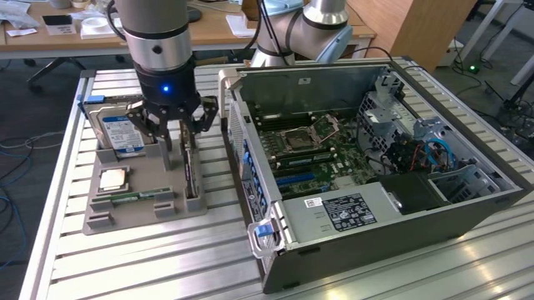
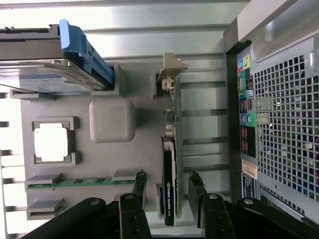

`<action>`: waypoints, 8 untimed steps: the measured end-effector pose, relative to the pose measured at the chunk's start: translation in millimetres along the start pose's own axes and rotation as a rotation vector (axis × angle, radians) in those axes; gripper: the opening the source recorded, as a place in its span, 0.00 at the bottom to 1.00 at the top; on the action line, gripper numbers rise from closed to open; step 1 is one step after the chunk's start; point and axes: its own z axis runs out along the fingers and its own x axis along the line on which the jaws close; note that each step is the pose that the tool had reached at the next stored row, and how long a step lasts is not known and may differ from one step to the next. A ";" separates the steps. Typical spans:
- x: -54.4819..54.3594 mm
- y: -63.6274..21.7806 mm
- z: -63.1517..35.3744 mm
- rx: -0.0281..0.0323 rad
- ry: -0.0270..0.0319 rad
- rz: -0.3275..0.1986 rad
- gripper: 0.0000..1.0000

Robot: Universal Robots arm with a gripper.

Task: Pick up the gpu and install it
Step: 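Pick up the gpu and move the gpu toward the slot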

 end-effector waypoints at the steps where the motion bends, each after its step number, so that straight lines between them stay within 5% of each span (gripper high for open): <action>1: -0.4 0.0 1.5 0.0000 0.0000 0.000 0.47; 8: -1.9 -0.1 7.3 0.0002 0.0003 0.000 0.47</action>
